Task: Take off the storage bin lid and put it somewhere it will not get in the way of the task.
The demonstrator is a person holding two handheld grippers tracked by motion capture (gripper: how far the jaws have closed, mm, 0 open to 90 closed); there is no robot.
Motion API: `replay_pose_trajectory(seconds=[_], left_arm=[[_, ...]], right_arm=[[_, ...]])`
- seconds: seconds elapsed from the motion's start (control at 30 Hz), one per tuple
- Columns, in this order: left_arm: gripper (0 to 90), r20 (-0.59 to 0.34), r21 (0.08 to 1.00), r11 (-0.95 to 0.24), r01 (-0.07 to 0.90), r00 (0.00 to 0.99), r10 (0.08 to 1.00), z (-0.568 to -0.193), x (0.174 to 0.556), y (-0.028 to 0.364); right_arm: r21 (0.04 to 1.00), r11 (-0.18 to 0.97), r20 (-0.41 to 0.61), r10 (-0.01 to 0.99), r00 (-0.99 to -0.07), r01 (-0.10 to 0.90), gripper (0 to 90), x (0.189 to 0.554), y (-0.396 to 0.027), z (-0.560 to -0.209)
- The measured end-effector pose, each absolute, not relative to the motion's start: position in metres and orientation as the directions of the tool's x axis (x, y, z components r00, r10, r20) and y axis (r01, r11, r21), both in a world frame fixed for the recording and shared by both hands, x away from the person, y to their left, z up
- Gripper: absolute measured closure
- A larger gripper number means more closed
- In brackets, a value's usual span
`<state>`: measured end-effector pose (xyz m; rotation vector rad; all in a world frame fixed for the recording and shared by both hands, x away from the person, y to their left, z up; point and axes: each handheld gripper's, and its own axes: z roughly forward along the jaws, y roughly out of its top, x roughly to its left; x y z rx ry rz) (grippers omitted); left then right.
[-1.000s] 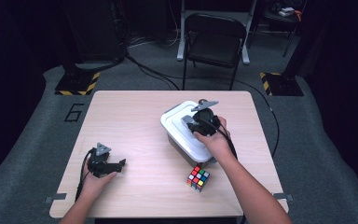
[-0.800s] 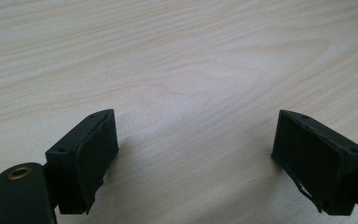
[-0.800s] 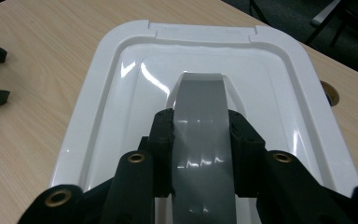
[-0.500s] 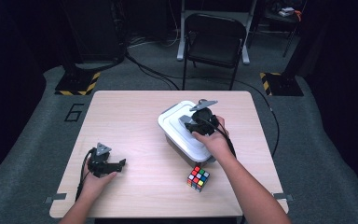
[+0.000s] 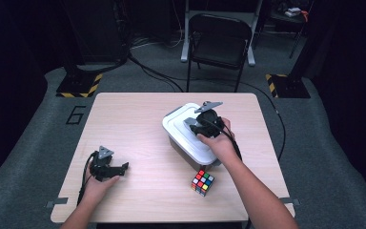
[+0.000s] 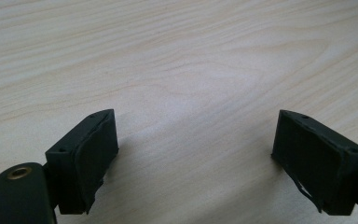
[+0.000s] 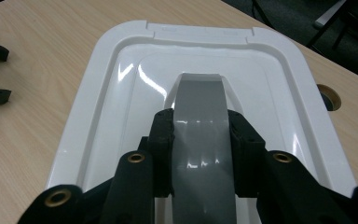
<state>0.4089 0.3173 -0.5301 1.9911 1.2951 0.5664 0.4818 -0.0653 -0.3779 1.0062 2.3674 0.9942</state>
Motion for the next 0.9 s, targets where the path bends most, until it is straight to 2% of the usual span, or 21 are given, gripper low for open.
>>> replay_pose_trajectory(seconds=[0.9], left_arm=[[13.7,-0.008,0.742,-0.269,0.614,0.409,0.913,-0.530,0.409,0.317]], right_arm=[[0.746,0.491,-0.092,0.744,-0.662,0.449,66.8,0.477,-0.065,-0.356]])
